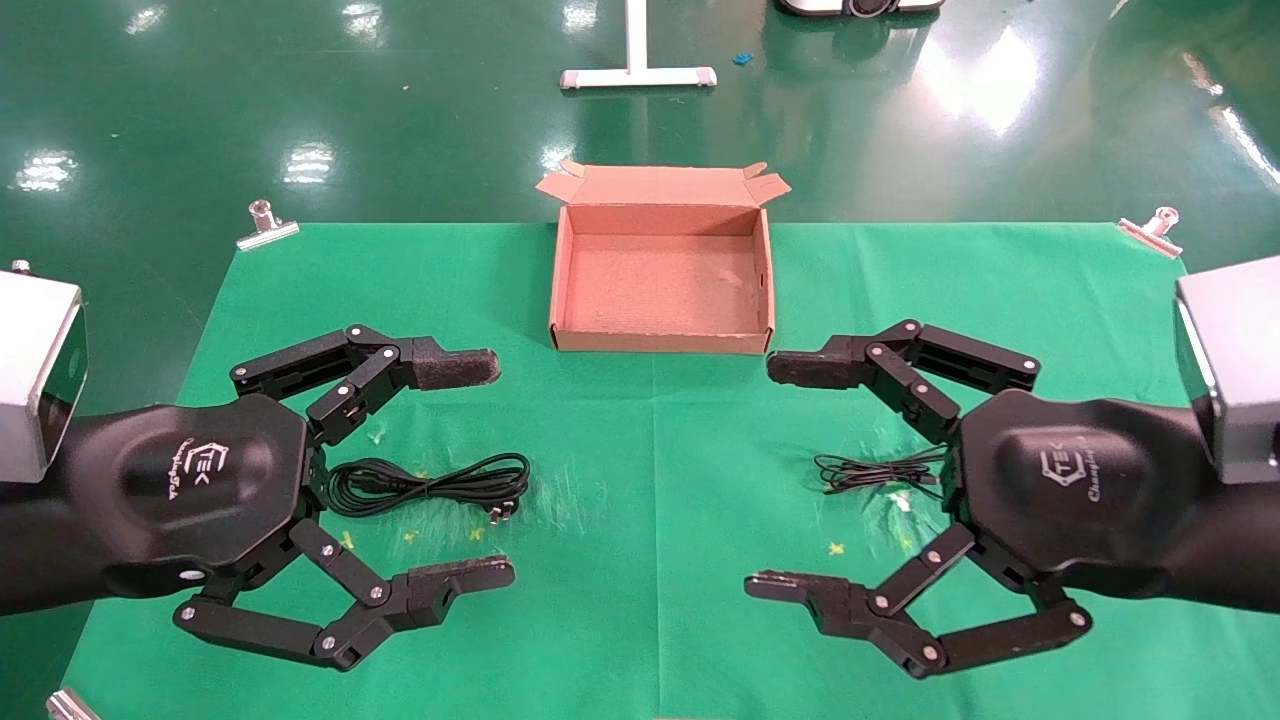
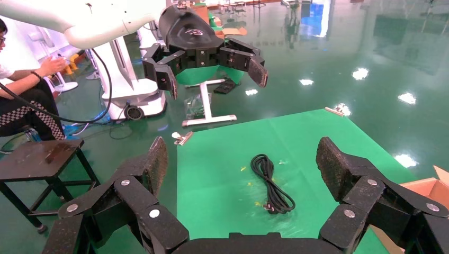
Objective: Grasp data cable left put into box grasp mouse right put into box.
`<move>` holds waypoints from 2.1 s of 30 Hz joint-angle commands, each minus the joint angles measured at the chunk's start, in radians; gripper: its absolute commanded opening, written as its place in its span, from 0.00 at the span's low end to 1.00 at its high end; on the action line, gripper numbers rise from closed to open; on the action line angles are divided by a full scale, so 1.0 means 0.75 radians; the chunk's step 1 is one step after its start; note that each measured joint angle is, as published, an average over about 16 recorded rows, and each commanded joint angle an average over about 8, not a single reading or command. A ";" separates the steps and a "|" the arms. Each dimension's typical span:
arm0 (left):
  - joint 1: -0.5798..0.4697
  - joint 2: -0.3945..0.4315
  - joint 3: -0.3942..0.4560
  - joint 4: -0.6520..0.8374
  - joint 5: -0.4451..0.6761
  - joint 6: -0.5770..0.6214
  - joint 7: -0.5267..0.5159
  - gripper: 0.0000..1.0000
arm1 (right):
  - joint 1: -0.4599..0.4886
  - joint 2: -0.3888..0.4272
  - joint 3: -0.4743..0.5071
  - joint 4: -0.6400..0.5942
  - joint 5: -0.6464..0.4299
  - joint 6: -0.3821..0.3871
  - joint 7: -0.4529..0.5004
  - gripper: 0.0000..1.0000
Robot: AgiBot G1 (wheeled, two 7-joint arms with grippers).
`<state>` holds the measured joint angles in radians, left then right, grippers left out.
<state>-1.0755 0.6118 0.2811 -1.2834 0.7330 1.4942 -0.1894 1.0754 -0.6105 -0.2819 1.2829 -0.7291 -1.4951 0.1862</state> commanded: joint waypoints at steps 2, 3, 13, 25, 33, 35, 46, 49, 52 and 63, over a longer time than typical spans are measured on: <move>0.000 0.000 0.000 0.000 0.000 0.000 0.000 1.00 | 0.000 0.000 0.000 0.000 0.000 0.000 0.000 1.00; 0.000 0.000 0.000 0.000 0.000 0.000 0.000 1.00 | 0.000 0.000 0.000 0.000 0.000 0.000 0.000 1.00; 0.000 0.000 0.000 0.000 0.000 0.000 0.000 1.00 | 0.000 0.000 0.000 0.000 0.000 0.000 0.000 1.00; 0.000 0.000 0.000 0.000 0.000 0.000 0.000 1.00 | 0.000 0.000 0.000 0.000 0.000 0.000 0.000 1.00; 0.000 0.000 0.000 0.000 0.000 0.000 0.001 1.00 | -0.001 0.000 0.000 0.001 0.001 0.000 0.000 1.00; 0.000 -0.001 0.001 -0.002 0.005 0.001 0.003 1.00 | -0.001 0.001 0.000 0.000 0.000 0.000 0.000 1.00; -0.024 -0.010 0.075 -0.097 0.448 -0.090 0.301 1.00 | 0.012 0.105 -0.078 0.063 -0.230 0.055 0.118 1.00; -0.051 0.021 0.110 -0.101 0.584 -0.120 0.394 1.00 | 0.011 0.128 -0.091 0.078 -0.278 0.077 0.145 1.00; -0.079 0.057 0.149 -0.100 0.706 -0.140 0.477 1.00 | 0.003 0.146 -0.096 0.085 -0.301 0.089 0.157 1.00; -0.120 0.168 0.285 -0.092 1.099 -0.261 0.468 1.00 | -0.081 0.190 -0.074 0.090 -0.272 0.122 0.128 1.00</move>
<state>-1.1666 0.7290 0.4868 -1.3527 1.5500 1.2993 0.1486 1.0180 -0.4693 -0.3381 1.3505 -0.9354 -1.4050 0.2830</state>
